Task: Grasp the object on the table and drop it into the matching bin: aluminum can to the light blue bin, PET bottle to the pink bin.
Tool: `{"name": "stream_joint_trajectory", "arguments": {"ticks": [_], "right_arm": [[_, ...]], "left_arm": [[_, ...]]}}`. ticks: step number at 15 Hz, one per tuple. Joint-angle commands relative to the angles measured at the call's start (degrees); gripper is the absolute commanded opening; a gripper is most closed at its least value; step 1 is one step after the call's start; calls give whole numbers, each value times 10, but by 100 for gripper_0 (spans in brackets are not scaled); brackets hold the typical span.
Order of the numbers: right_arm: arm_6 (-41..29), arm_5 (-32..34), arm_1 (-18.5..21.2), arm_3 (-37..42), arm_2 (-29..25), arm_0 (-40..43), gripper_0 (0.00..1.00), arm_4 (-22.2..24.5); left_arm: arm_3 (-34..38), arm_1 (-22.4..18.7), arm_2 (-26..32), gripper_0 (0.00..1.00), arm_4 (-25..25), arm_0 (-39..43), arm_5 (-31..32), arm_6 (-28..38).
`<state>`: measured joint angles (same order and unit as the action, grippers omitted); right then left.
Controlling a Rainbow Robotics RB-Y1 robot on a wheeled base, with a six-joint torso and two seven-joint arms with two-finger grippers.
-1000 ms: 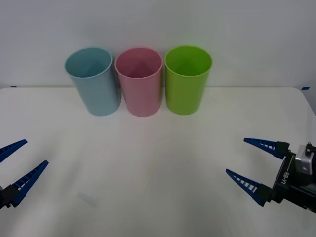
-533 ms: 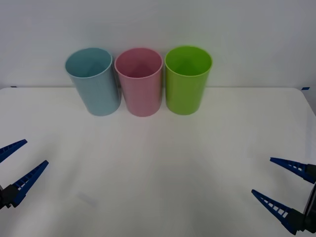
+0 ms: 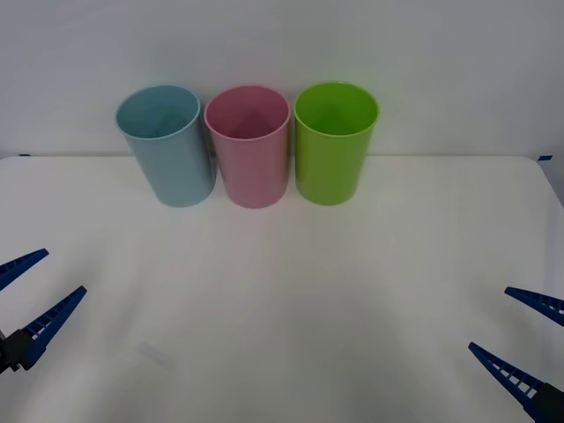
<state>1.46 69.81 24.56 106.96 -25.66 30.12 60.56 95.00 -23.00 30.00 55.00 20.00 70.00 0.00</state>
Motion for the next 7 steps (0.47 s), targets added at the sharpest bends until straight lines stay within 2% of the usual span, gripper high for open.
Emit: {"name": "stream_joint_trajectory", "arguments": {"ticks": [1,7], "right_arm": [[3,-7,-9,-1,4,-9,100,1],[3,-10,-14,-1,9,-9,100,9]], "left_arm": [[0,0,0,100,0,0,0,0],[0,0,0,100,0,0,0,0]]}}
